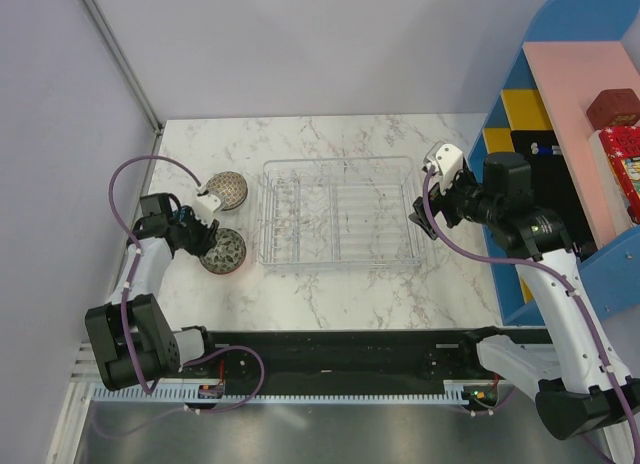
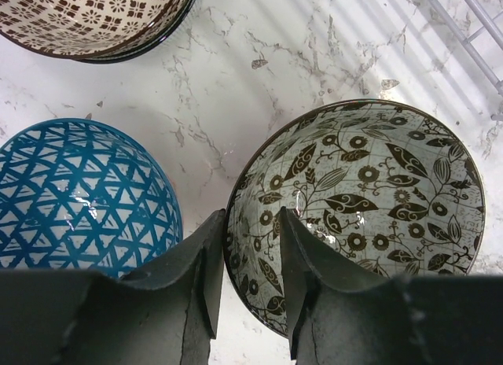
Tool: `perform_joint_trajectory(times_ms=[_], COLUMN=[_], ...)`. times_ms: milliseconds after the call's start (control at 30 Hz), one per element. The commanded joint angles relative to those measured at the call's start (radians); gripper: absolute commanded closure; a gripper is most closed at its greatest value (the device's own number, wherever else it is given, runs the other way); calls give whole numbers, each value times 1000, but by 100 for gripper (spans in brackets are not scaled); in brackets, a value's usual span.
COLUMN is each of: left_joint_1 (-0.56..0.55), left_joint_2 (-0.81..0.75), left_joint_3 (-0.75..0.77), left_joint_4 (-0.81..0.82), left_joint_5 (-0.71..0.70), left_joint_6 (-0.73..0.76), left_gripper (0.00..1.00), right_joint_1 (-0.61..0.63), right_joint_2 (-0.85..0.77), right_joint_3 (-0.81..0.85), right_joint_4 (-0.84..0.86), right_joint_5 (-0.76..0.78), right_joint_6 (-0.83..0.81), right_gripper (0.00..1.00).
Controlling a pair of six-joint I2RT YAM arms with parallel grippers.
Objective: Load the bowls into the dish rack
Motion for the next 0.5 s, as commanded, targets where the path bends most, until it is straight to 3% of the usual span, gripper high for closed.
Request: perform_joint_trajectory(times_ms=[0, 300, 467], left_joint_1=[7, 7, 9], left_joint_2=[-22, -28, -51], left_joint_3=[-14, -15, -7], left_joint_4=[26, 42, 46], left_joint_5=[-10, -25, -37], left_joint_6=[14, -3, -17], left_gripper=[62, 79, 95], right_joint_1=[2, 3, 5], right_joint_2=[5, 6, 11], right_joint_3=[49, 46, 48], right_joint_4=[7, 8, 7], right_joint_5=[-28, -30, -36], right_joint_6=[7, 9, 12], right_gripper=[3, 2, 2])
